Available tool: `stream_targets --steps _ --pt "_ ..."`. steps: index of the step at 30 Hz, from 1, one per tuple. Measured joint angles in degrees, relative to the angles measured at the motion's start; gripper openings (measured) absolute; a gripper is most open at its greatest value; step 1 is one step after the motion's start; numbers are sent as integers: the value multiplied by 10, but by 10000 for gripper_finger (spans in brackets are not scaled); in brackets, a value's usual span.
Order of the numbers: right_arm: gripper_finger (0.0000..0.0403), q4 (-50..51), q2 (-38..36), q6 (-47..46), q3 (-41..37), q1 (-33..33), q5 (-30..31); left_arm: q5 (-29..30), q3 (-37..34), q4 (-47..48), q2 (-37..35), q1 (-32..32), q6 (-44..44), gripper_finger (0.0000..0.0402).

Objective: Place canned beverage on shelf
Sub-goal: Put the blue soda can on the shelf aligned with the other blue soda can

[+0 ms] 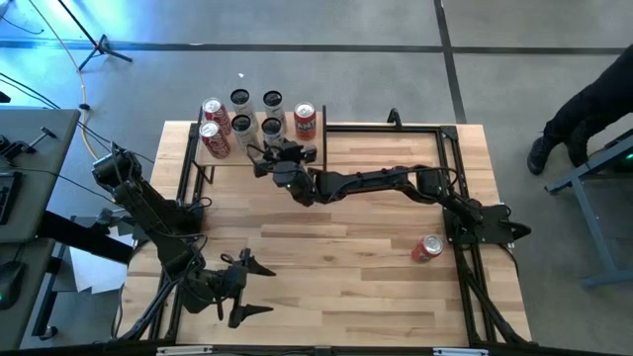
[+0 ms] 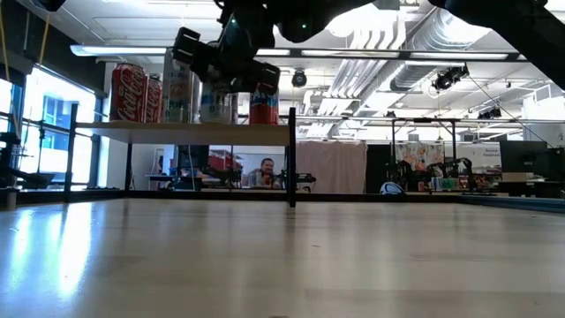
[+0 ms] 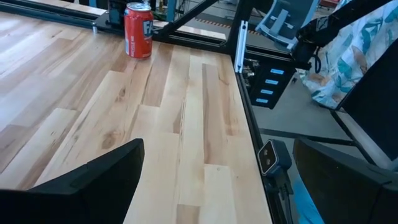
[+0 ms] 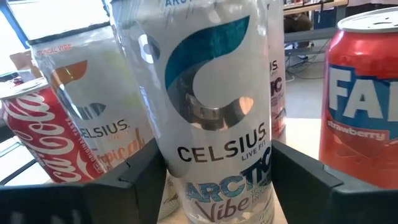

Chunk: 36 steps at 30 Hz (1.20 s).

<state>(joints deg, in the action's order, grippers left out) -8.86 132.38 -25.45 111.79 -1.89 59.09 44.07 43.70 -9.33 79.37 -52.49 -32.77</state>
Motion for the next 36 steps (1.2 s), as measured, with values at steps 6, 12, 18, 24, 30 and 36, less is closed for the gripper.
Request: stream_targets --steps 6,12,18,24,30,36 --pt "241 0 0 9 0 -1 -12 0 0 5 0 0 0 388" --pt "255 0 0 15 0 -7 -28 0 0 5 0 0 0 388" --pt "256 0 0 16 0 -10 -30 0 0 6 0 0 0 388" --pt "257 0 0 35 0 -12 -39 0 0 6 0 0 0 387" --pt "272 0 0 37 0 -11 -33 0 0 6 0 0 0 387" --pt "319 -4 -3 49 0 -11 -16 0 0 6 0 0 0 387"
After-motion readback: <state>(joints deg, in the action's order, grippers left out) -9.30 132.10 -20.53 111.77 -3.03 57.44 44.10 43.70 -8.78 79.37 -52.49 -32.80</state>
